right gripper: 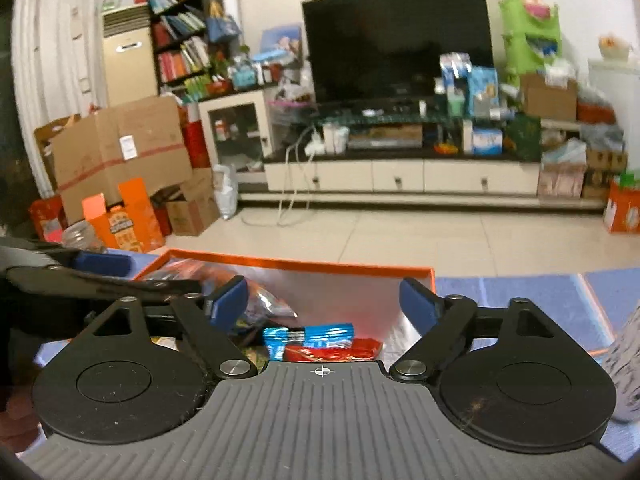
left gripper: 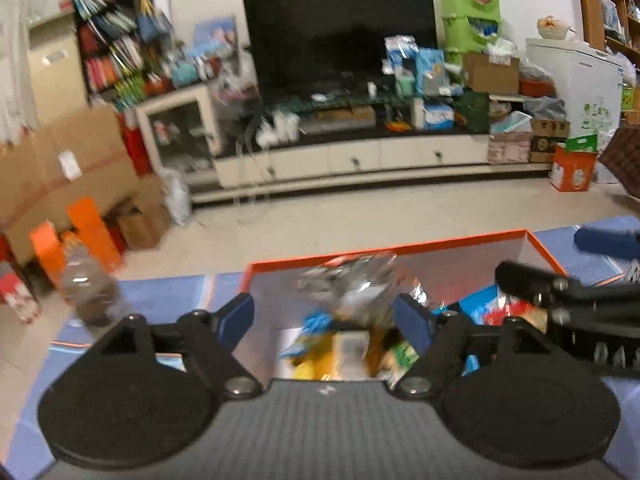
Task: Organize snacks
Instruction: 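Move both tools back toward the remaining snacks on the table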
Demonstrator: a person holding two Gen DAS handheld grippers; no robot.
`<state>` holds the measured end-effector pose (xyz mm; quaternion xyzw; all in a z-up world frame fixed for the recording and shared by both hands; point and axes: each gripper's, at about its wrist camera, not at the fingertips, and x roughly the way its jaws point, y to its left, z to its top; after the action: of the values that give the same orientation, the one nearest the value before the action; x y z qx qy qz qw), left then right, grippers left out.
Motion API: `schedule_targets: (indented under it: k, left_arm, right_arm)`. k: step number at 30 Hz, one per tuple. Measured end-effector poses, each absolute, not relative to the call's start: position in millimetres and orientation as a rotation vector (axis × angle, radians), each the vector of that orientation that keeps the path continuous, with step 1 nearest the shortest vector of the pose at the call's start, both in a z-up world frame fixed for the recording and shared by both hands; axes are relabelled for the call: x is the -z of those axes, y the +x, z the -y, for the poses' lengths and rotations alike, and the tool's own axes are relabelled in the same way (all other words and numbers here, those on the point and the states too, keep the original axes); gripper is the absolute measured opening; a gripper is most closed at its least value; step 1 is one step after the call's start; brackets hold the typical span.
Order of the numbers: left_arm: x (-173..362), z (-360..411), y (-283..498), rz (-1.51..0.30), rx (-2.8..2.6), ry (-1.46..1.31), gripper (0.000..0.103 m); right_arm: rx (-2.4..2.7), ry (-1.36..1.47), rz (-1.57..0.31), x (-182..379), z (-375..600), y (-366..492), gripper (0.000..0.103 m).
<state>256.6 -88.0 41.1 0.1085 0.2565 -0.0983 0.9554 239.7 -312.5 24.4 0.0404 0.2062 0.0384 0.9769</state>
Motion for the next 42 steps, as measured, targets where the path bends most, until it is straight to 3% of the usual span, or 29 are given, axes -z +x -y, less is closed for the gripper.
schedule_targets:
  k: [4, 8, 19, 28, 38, 42]
  left_arm:
    - [-50.0, 70.7, 212.3, -0.498, 0.184, 0.204, 0.082]
    - [-58.0, 58.4, 178.9, -0.487, 0.185, 0.189, 0.093]
    - [-52.0, 57.6, 146.6, -0.511, 0.181, 0.204, 0.093]
    - [23.0, 42.6, 139.3, -0.7, 0.265, 0.197, 0.093]
    - [41.4, 93.6, 202.2, -0.744, 0.344, 0.218, 0.093]
    - [47.9, 95.7, 211.8, -0.773, 0.354, 0.214, 0.079]
  right_arm:
    - [-0.075, 0.023, -0.402, -32.3, 303.2, 202.0, 0.081]
    - [-0.072, -0.01, -0.398, -32.2, 295.3, 156.7, 0.086]
    - [-0.115, 0.009, -0.527, 11.1, 292.2, 99.0, 0.09]
    - [-0.135, -0.005, -0.659, 52.9, 307.2, 94.0, 0.09]
    - [-0.08, 0.126, -0.671, 55.2, 338.3, 100.6, 0.09]
    - [-0.073, 0.135, -0.676, 57.2, 342.4, 102.2, 0.09]
